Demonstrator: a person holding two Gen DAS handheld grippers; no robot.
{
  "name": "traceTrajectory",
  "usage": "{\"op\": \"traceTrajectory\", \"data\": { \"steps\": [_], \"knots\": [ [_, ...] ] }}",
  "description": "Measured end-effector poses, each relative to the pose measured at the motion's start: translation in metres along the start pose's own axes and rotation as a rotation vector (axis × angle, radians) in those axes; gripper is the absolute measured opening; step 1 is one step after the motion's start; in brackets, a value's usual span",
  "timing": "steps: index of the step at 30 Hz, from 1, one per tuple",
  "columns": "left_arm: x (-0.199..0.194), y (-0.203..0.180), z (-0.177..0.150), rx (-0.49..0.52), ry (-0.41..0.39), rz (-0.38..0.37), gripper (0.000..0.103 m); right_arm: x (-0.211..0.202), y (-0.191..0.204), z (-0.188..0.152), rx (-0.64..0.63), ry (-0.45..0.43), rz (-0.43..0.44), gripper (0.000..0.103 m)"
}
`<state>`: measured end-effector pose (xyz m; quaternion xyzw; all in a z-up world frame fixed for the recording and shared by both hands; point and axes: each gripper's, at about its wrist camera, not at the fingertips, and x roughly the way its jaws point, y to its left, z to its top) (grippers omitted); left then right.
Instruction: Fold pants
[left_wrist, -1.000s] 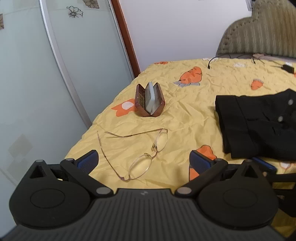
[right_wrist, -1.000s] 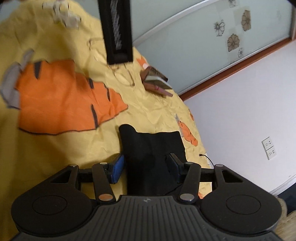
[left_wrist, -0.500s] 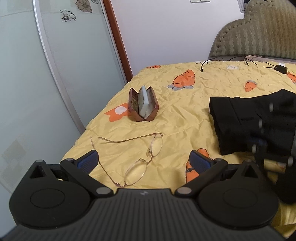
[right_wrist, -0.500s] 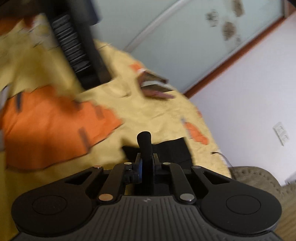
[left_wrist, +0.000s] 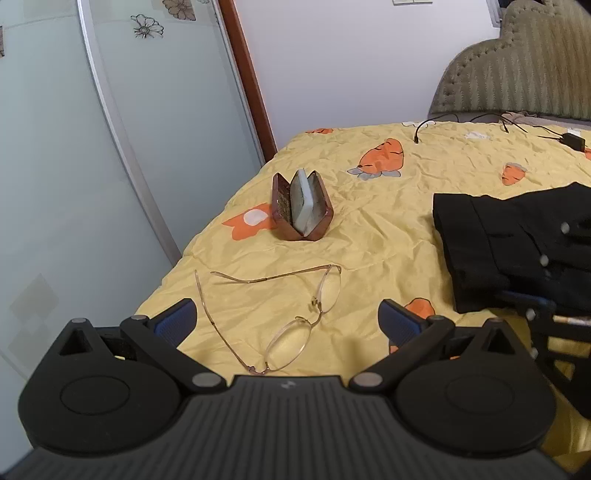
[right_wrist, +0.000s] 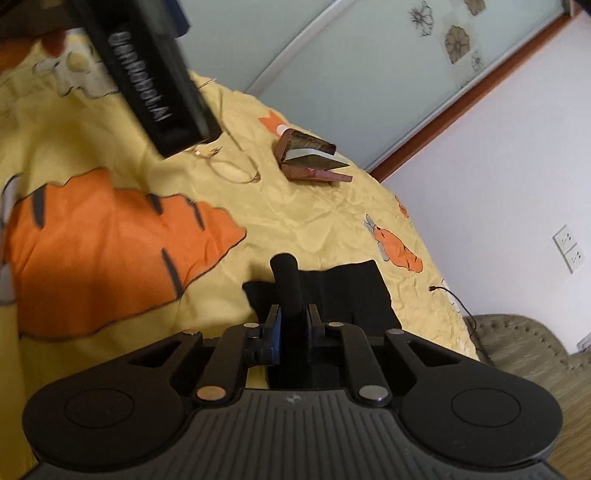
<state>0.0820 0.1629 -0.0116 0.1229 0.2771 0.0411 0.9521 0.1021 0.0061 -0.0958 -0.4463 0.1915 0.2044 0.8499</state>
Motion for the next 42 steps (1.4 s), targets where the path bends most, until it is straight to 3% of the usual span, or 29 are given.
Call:
{"op": "traceTrajectory", "data": {
  "steps": [8,14,16,18,24,27,30,33,35,37,39,42],
  "knots": [
    [-0.005,-0.004,0.001,0.018,-0.015,-0.006,0.103,0.007,0.025,-0.007,-0.146,0.033,-0.042,0.027],
    [-0.001,-0.001,-0.001,-0.011,0.009,-0.01,0.103,0.021,0.028,-0.006,-0.18,-0.005,-0.09,0.027],
    [-0.002,0.0,-0.001,-0.013,0.014,-0.012,0.103,0.024,0.027,-0.005,-0.175,-0.007,-0.078,0.018],
    [-0.004,0.002,-0.001,-0.006,0.009,-0.001,0.103,0.022,0.023,-0.004,-0.137,-0.011,-0.062,0.016],
    [-0.006,0.007,0.005,-0.014,0.003,0.02,0.103,-0.003,-0.019,0.008,0.171,-0.065,0.051,0.014],
    [-0.005,0.0,0.01,-0.01,0.012,0.017,0.103,-0.001,-0.016,0.013,0.216,-0.061,0.155,0.013],
    [-0.012,-0.011,0.019,0.0,0.004,0.004,0.103,0.005,-0.004,0.007,0.205,-0.042,0.123,0.019],
    [-0.024,-0.027,0.032,0.014,-0.03,-0.033,0.103,-0.036,-0.032,-0.007,0.345,-0.075,0.206,0.02],
    [-0.032,-0.046,0.043,0.035,-0.051,-0.101,0.103,-0.073,-0.064,-0.038,0.514,-0.077,0.207,0.035],
    [-0.038,-0.073,0.052,0.06,-0.071,-0.183,0.103,-0.104,-0.092,-0.083,0.676,-0.032,0.133,0.084],
    [-0.042,-0.105,0.06,0.078,-0.091,-0.271,0.103,-0.134,-0.118,-0.139,0.825,0.003,-0.011,0.096],
    [-0.036,-0.155,0.067,0.1,-0.104,-0.352,0.103,-0.172,-0.165,-0.234,1.036,0.147,-0.227,0.097]
  ]
}}
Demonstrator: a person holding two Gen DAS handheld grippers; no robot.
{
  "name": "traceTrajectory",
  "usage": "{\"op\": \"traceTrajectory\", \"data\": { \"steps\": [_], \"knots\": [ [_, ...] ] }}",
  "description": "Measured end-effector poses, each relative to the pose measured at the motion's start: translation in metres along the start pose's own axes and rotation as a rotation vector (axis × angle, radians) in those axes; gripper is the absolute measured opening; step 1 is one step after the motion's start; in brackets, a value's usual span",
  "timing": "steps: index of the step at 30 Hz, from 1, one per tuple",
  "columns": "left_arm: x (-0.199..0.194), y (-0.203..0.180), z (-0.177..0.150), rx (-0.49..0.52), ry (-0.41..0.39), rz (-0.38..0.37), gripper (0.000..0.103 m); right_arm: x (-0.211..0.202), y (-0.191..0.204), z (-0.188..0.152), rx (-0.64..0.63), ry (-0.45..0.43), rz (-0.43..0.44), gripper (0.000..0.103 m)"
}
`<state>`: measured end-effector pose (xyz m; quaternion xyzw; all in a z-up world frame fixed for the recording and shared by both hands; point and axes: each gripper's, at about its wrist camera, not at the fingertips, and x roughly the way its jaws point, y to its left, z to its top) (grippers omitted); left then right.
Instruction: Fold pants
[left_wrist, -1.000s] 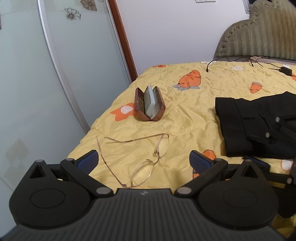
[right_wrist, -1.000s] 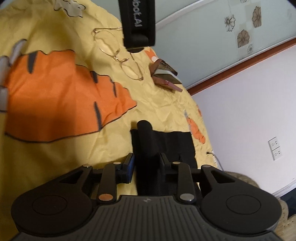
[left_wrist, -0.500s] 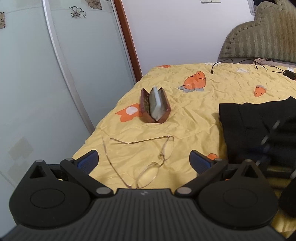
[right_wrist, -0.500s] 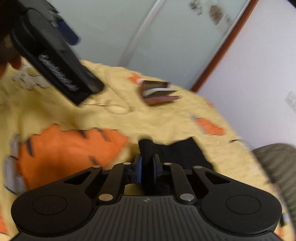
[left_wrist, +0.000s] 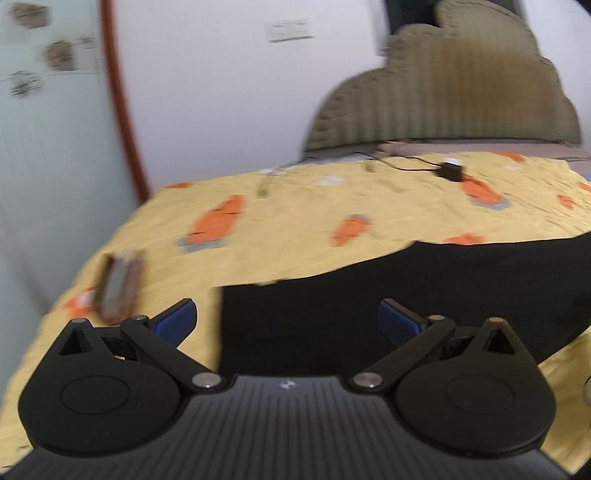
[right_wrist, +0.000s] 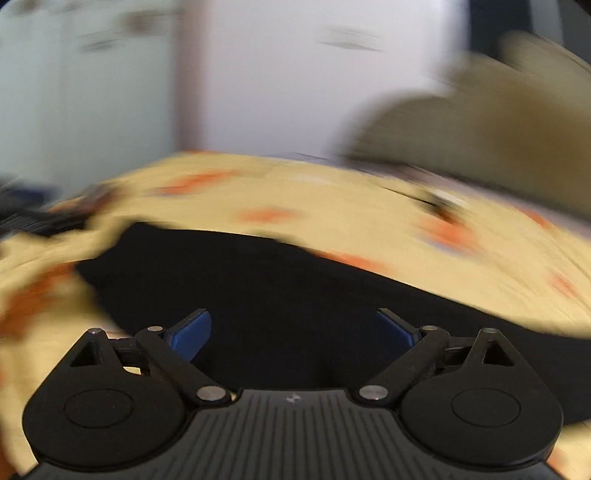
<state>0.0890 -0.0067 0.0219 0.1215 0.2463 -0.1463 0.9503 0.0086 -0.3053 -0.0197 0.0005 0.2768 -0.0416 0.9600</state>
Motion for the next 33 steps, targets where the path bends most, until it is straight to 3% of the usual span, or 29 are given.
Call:
{"op": "traceTrajectory", "data": {
  "steps": [3,4,6,8,10,11,12,14,16,19,21,24,25,27,30,33],
  "knots": [
    [0.031,-0.031,0.001,0.008,0.031,-0.033,0.103,0.006,-0.094,-0.005,0.163,0.073,-0.189,0.098],
    [0.04,-0.039,0.0,0.015,0.052,-0.027,0.103,0.008,-0.122,-0.009,0.201,0.074,-0.199,0.098],
    [0.059,-0.046,-0.007,0.036,0.1,-0.022,0.103,0.015,-0.167,-0.02,0.277,0.084,-0.14,0.098],
    [0.074,-0.052,-0.019,0.07,0.16,0.011,0.103,0.024,-0.2,-0.032,0.36,0.167,-0.171,0.098],
    [0.08,-0.053,-0.031,0.098,0.21,0.026,0.103,0.031,-0.213,-0.049,0.339,0.314,-0.267,0.098],
    [0.078,-0.053,-0.035,0.096,0.213,0.025,0.103,0.032,-0.213,-0.058,0.268,0.384,-0.31,0.098],
    [0.073,-0.052,-0.038,0.094,0.208,0.023,0.103,0.025,-0.211,-0.067,0.197,0.394,-0.323,0.099],
    [0.066,-0.06,-0.033,0.114,0.199,0.021,0.103,0.002,-0.212,-0.073,0.129,0.351,-0.351,0.099],
    [0.057,-0.077,-0.019,0.129,0.148,-0.005,0.103,-0.015,-0.219,-0.065,0.116,0.251,-0.382,0.099],
    [0.047,-0.12,0.007,0.136,0.08,-0.075,0.103,-0.012,-0.221,-0.044,0.111,0.155,-0.312,0.101],
    [0.05,-0.152,0.021,0.132,0.065,-0.125,0.103,0.014,-0.227,-0.037,0.129,0.183,-0.294,0.101],
    [0.065,-0.201,0.02,0.19,0.079,-0.144,0.103,0.052,-0.234,-0.05,0.104,0.371,-0.338,0.103],
    [0.071,-0.213,0.014,0.232,0.107,-0.137,0.103,0.045,-0.239,-0.053,0.119,0.335,-0.325,0.103],
    [0.078,-0.227,-0.002,0.304,0.165,-0.131,0.103,0.027,-0.248,-0.065,0.174,0.348,-0.261,0.103],
    [0.063,-0.23,-0.021,0.312,0.164,-0.157,0.103,-0.007,-0.259,-0.081,0.205,0.369,-0.204,0.103],
    [0.053,-0.246,-0.007,0.292,0.141,-0.21,0.103,-0.037,-0.274,-0.078,0.166,0.267,-0.335,0.103]
  ]
}}
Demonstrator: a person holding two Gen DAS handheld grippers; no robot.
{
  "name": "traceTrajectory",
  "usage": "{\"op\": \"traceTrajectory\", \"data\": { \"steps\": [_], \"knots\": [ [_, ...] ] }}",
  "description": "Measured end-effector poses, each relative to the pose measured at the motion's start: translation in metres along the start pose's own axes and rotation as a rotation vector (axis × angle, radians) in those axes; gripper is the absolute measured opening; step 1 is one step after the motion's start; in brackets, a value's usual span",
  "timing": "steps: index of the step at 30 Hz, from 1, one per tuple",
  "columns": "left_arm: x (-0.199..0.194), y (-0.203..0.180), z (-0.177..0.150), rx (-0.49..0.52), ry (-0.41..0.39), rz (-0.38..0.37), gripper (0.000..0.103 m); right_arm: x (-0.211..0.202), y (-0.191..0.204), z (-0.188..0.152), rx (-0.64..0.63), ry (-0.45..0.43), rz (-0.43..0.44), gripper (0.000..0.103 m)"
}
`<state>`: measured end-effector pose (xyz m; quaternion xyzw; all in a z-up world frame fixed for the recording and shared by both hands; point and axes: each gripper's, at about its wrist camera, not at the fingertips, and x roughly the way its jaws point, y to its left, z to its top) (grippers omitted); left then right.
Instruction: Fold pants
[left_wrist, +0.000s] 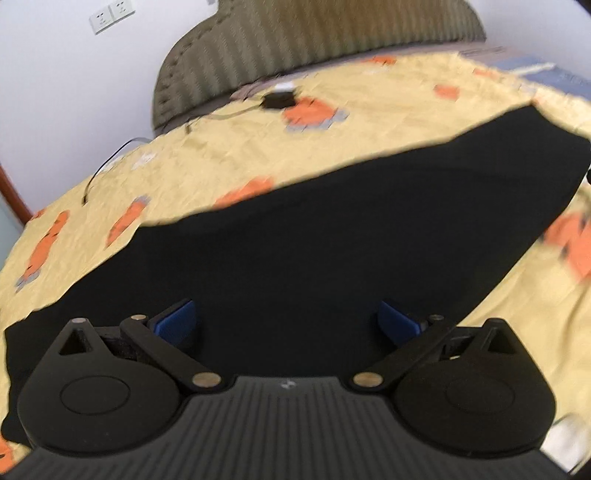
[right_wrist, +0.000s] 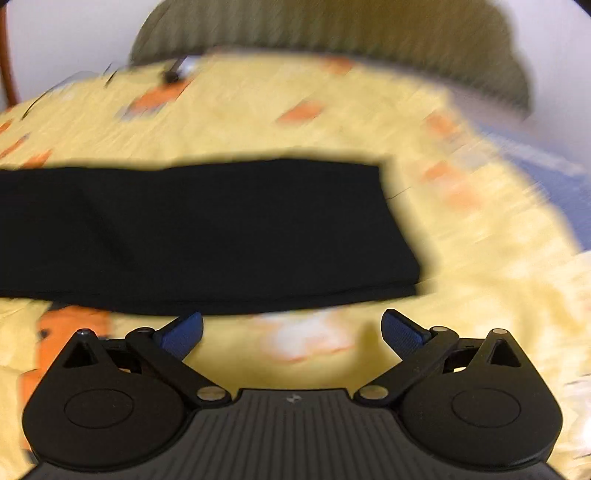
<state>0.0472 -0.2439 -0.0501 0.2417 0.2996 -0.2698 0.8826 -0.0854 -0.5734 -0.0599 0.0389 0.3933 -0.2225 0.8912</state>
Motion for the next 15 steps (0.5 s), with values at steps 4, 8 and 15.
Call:
{"op": "traceTrajectory", "data": {
  "steps": [4,8,15],
  "knots": [
    [0.012,-0.035,0.039,-0.004,-0.054,-0.044,0.103,-0.001,-0.031,0.019,0.082,-0.057,-0.044,0.103],
    [0.032,-0.074,0.065,0.018,-0.088,-0.013,0.103,0.034,-0.034,0.03,0.039,-0.01,-0.012,0.103],
    [0.038,-0.1,0.041,0.044,0.012,-0.043,0.103,0.045,-0.059,0.004,0.091,0.113,0.112,0.103]
  ]
}}
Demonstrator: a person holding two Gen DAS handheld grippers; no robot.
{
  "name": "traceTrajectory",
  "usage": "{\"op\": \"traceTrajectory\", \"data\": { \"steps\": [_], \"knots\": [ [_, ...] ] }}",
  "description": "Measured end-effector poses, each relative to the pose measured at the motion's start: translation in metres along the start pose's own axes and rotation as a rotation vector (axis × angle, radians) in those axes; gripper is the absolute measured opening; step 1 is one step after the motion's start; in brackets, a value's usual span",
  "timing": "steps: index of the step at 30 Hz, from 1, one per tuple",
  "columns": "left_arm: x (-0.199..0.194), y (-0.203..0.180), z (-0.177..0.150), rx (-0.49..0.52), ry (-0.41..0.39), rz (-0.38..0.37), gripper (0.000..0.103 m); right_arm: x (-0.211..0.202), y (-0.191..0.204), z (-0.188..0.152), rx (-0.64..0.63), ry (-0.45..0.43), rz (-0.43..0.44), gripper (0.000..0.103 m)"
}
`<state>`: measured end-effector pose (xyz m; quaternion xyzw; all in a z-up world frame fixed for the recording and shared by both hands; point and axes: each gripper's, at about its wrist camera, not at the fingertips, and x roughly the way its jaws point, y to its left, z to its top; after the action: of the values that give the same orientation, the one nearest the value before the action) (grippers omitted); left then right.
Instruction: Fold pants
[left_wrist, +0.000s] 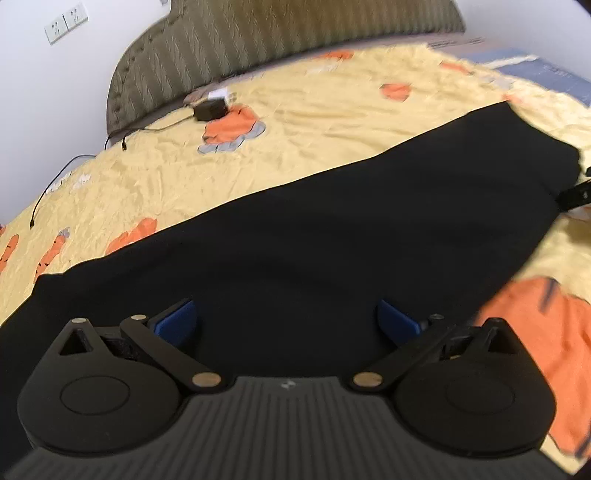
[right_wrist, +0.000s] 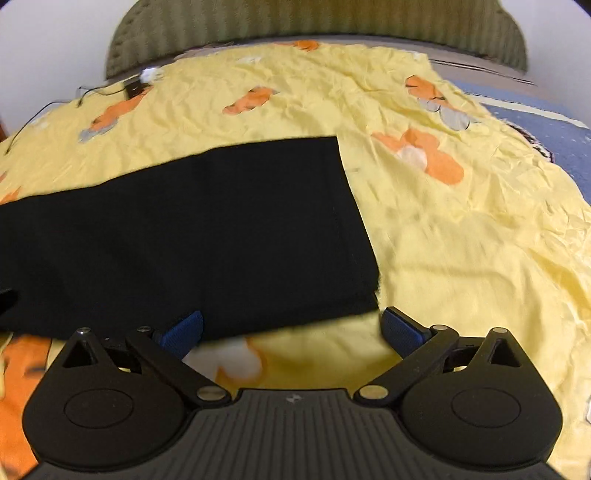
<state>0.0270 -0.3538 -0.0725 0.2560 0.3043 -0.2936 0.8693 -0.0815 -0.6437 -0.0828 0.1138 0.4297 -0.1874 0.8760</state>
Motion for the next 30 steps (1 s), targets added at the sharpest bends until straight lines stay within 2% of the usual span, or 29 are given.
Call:
{"op": "traceTrajectory", "data": {
  "steps": [1,2,4,6,7,9,10,12,15,16,17,19,20,21,24,26,30],
  "knots": [
    [-0.006,-0.002,-0.002,0.018,-0.021,0.006,0.103,-0.007,0.0,-0.001,-0.018,-0.001,-0.029,0.103],
    [-0.01,-0.004,-0.001,0.031,-0.047,0.018,0.103,-0.015,-0.002,0.0,-0.01,-0.042,-0.041,0.103],
    [-0.014,-0.006,0.005,0.02,-0.095,0.05,0.103,-0.021,-0.013,0.01,0.102,-0.141,0.016,0.103],
    [-0.005,-0.004,0.013,0.0,-0.078,0.057,0.103,-0.019,-0.018,0.019,0.2,-0.188,0.062,0.103],
    [0.001,-0.003,0.013,-0.008,-0.05,0.052,0.103,-0.013,-0.018,0.022,0.215,-0.176,0.069,0.103],
    [0.01,-0.003,0.009,0.004,0.012,0.012,0.103,0.013,-0.016,0.025,0.223,-0.051,0.056,0.103],
    [0.008,-0.003,0.004,-0.002,0.0,0.007,0.103,0.016,-0.011,0.022,0.179,-0.043,0.025,0.103],
    [0.0,-0.002,-0.003,0.022,-0.023,-0.009,0.103,0.01,-0.002,0.013,0.095,-0.034,-0.034,0.103],
    [-0.015,0.004,-0.006,0.017,-0.059,-0.009,0.103,-0.023,-0.014,-0.002,0.183,-0.146,-0.076,0.103],
    [-0.019,0.009,-0.005,-0.002,-0.068,-0.01,0.103,-0.034,-0.026,-0.007,0.27,-0.201,-0.053,0.103],
    [-0.023,0.015,-0.004,-0.031,-0.075,-0.005,0.103,-0.041,-0.042,-0.014,0.404,-0.241,0.031,0.103],
    [-0.028,0.025,0.0,-0.075,-0.08,0.003,0.103,-0.035,-0.078,-0.027,0.697,-0.231,0.279,0.103],
    [-0.031,0.03,0.002,-0.096,-0.082,0.006,0.103,-0.03,-0.089,-0.034,0.803,-0.232,0.37,0.102],
    [-0.034,0.035,0.003,-0.111,-0.086,0.008,0.103,-0.027,-0.095,-0.039,0.863,-0.241,0.393,0.102],
    [-0.042,0.043,0.005,-0.124,-0.099,0.015,0.103,-0.024,-0.094,-0.039,0.858,-0.228,0.357,0.102],
    [-0.045,0.043,0.006,-0.114,-0.102,0.022,0.103,-0.021,-0.093,-0.042,0.874,-0.224,0.4,0.102],
    [-0.045,0.039,0.005,-0.098,-0.096,0.023,0.103,-0.014,-0.09,-0.043,0.935,-0.237,0.417,0.103]
  ]
}}
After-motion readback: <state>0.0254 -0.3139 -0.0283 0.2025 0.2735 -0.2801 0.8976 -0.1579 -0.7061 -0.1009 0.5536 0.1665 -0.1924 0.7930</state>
